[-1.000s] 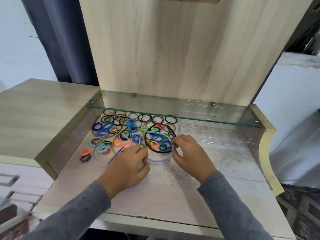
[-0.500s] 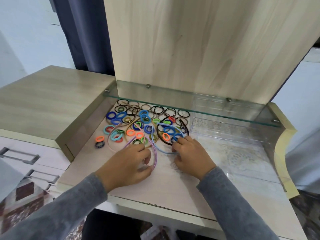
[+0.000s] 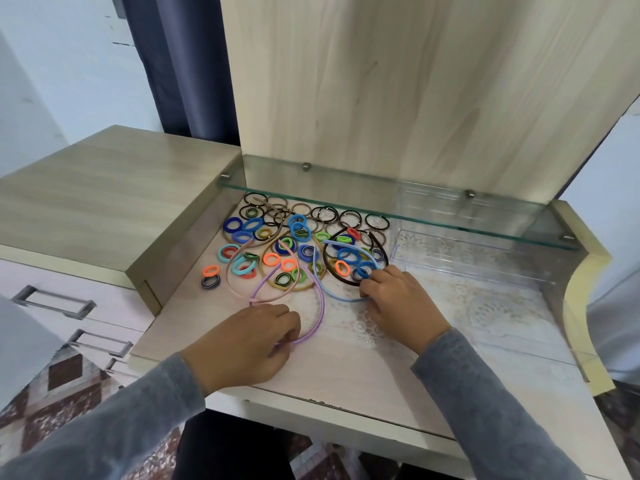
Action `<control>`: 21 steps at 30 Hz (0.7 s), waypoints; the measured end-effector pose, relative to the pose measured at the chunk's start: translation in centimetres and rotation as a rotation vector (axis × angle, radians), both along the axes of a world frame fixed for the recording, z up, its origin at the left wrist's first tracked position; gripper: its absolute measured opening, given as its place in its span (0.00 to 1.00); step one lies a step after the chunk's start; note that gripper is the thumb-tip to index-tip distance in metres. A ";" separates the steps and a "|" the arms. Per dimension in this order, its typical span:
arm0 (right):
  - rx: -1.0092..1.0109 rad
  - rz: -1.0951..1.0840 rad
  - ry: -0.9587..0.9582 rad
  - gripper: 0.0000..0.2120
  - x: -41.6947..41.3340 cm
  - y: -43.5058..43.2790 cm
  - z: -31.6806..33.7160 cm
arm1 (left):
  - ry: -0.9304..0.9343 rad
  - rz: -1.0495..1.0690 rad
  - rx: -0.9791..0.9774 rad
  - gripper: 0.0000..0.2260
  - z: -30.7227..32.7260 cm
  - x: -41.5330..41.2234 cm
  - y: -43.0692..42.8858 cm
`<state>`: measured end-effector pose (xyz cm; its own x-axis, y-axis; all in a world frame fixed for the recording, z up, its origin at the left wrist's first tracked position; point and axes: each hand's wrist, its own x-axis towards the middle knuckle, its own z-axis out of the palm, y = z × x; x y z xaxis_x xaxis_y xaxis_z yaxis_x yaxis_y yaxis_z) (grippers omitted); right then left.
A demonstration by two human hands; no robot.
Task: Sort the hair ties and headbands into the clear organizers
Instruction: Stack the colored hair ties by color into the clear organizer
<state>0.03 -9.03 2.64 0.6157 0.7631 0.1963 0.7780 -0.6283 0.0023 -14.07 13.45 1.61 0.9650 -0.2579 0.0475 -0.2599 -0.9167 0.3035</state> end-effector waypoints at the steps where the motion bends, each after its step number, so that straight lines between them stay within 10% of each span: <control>1: 0.009 0.003 0.001 0.07 0.1 0.0 0.1 | 0.029 0.017 -0.031 0.01 0.4 0.1 -0.1; 21: 0.744 -0.115 0.416 0.05 0.8 1.4 6.3 | 0.079 0.620 -1.335 0.09 8.5 2.8 -1.1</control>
